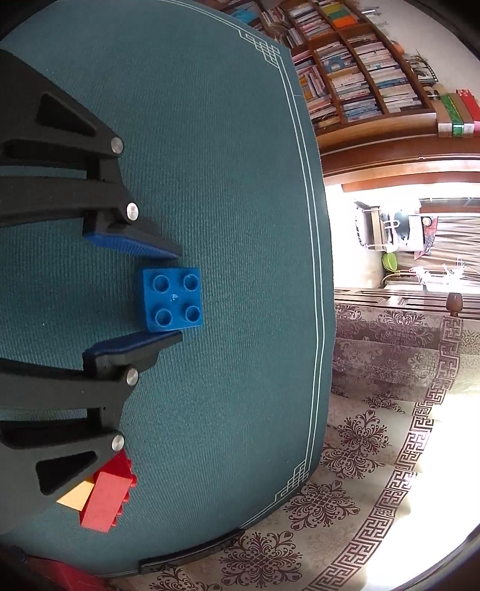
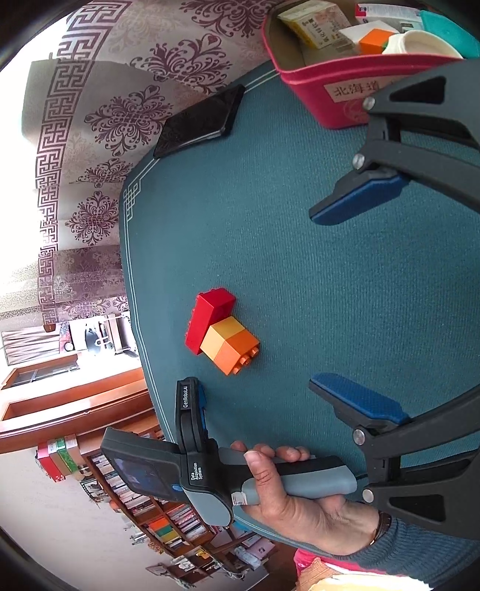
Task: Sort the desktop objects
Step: 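Grasp the blue brick with the left gripper while the right gripper grasps the orange-yellow brick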
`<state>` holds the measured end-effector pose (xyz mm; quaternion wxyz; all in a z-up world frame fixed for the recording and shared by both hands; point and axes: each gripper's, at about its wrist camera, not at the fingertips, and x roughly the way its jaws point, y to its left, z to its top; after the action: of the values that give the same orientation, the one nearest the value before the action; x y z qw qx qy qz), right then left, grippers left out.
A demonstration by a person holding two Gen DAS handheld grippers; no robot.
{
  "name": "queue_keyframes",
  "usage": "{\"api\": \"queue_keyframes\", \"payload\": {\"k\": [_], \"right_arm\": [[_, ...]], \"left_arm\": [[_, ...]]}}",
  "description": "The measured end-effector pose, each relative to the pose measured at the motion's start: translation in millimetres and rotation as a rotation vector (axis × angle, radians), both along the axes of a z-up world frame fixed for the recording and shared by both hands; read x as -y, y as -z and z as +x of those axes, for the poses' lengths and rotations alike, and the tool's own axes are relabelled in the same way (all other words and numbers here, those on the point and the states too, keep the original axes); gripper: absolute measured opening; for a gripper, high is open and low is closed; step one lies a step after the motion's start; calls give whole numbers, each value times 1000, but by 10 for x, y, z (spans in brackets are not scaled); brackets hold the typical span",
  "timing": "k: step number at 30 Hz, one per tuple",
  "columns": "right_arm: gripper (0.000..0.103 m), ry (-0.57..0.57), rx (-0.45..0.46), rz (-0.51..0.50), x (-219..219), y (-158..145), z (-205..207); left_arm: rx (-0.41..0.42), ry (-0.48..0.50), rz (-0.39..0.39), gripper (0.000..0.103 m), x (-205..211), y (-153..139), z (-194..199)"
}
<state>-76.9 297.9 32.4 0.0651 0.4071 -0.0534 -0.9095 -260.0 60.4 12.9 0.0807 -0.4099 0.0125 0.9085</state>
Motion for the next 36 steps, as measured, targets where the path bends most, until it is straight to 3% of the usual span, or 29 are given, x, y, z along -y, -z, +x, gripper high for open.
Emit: {"api": "queue_keyframes", "payload": {"k": [15,24,25,27,28,29,36], "right_arm": [[85,-70,31,-6,419,143,-528],[85,-33,27,9,598,205,-907],[84,-28,23,19,617,215,-938],[72,-13,9,53,639,222,-964],[58,-7,4,67,638,225,-970],[54,-3,2,73,628,227,-971],[53,8,-2,35,473,161,-840]], "left_arm": [[-66,-21,146,34,373,-388,200],[-67,-11,164,34,333,-443,235],[-68,-8,164,34,321,-445,240],[-69,-3,166,34,307,-453,246],[-70,-3,166,34,304,-455,248],[-70,-3,167,34,300,-456,250],[-71,0,178,34,292,-485,266]]}}
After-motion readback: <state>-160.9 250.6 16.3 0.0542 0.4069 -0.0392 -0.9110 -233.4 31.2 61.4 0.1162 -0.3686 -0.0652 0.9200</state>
